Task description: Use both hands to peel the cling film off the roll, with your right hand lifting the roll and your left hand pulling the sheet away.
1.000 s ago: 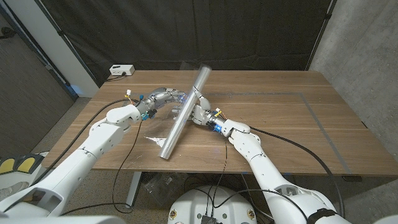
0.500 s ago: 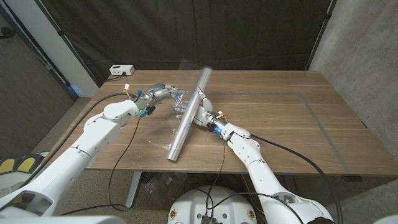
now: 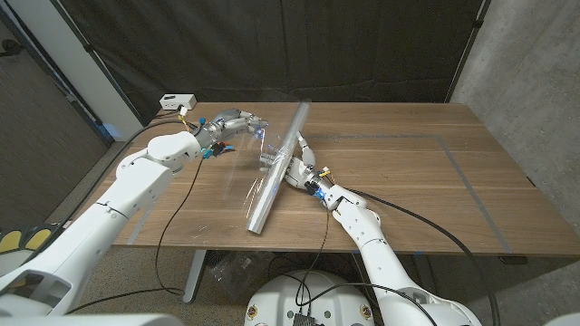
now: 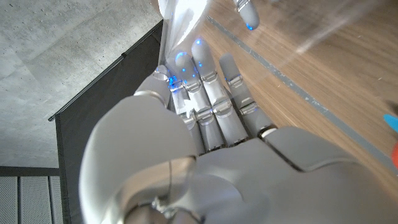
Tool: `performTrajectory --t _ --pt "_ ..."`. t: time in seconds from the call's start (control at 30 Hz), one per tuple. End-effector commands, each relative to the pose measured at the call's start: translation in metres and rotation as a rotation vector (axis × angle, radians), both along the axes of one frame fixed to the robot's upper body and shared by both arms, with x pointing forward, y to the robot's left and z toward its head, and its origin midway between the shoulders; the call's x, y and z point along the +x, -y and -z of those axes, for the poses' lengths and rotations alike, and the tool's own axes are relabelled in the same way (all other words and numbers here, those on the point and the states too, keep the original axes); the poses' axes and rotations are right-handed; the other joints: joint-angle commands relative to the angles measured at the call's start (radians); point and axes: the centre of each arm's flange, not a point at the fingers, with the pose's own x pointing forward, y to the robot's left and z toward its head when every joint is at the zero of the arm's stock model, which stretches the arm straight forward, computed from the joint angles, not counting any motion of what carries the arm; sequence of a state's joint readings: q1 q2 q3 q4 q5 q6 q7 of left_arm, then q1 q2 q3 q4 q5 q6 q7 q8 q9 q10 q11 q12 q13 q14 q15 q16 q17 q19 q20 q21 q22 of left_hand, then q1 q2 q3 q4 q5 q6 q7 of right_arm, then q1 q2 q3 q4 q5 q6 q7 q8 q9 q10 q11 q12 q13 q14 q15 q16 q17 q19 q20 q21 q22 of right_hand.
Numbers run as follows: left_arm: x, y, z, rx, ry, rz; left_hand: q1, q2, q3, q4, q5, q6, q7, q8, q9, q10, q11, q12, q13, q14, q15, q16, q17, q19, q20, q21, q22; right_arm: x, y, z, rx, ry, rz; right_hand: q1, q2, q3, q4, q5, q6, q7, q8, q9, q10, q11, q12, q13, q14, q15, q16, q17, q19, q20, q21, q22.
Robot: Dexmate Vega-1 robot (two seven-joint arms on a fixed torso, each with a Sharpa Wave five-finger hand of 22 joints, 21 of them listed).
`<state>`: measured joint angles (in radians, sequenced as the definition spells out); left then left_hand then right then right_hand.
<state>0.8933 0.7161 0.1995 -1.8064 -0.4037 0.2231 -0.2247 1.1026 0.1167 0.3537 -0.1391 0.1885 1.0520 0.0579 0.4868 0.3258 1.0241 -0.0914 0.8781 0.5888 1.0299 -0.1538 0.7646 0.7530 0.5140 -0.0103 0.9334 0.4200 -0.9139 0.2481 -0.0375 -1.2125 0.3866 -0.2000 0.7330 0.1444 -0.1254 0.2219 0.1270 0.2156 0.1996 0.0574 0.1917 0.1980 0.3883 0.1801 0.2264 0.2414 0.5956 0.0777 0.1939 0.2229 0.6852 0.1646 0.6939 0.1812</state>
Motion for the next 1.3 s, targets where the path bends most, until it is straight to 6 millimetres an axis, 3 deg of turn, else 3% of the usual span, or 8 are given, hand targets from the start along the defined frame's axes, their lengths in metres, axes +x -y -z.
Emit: performTrajectory --t 0.03,0.6,1.3 --pt "-0.006 0.01 -0.019 0.049 0.012 -0.028 0.008 0.002 0.012 -0.004 0.001 0.007 0.021 0.011 0.018 0.066 -0.048 0.001 -0.009 0.038 -0.04 -0.011 -0.007 0.02 -0.006 0.029 0.007 -0.003 0.002 0.01 0.094 -0.021 -0.065 -0.006 -0.013 -0.01 0.002 0.001 -0.02 0.0 -0.004 0.003 -0.023 0.003 -0.008 0.001 -0.021 0.007 -0.005 0.002 0.004 0.011 -0.01 0.0" --pt "-0.025 0.019 -0.056 0.112 0.108 -0.065 0.012 -0.012 0.032 -0.005 0.005 0.013 0.033 0.019 0.046 0.108 -0.052 -0.003 -0.033 0.109 -0.045 -0.034 -0.031 0.045 -0.02 0.097 0.009 0.001 0.01 0.02 0.145 -0.057 -0.079 -0.05 -0.055 -0.061 0.004 0.01 -0.039 0.003 -0.002 0.002 -0.048 -0.006 -0.013 -0.007 -0.048 0.024 -0.006 -0.004 0.046 0.03 -0.017 -0.005" --pt "-0.044 0.021 -0.093 0.101 0.211 -0.046 0.022 -0.013 0.06 -0.004 -0.007 -0.007 0.058 0.006 0.067 0.103 -0.049 -0.003 -0.014 0.133 -0.053 -0.056 -0.029 0.041 -0.033 0.158 0.005 0.01 0.014 0.024 0.162 -0.077 -0.066 -0.066 -0.055 -0.082 0.004 0.017 -0.046 -0.001 -0.001 0.001 -0.055 -0.008 -0.013 -0.012 -0.059 0.025 -0.006 -0.007 0.052 0.03 -0.027 -0.006"
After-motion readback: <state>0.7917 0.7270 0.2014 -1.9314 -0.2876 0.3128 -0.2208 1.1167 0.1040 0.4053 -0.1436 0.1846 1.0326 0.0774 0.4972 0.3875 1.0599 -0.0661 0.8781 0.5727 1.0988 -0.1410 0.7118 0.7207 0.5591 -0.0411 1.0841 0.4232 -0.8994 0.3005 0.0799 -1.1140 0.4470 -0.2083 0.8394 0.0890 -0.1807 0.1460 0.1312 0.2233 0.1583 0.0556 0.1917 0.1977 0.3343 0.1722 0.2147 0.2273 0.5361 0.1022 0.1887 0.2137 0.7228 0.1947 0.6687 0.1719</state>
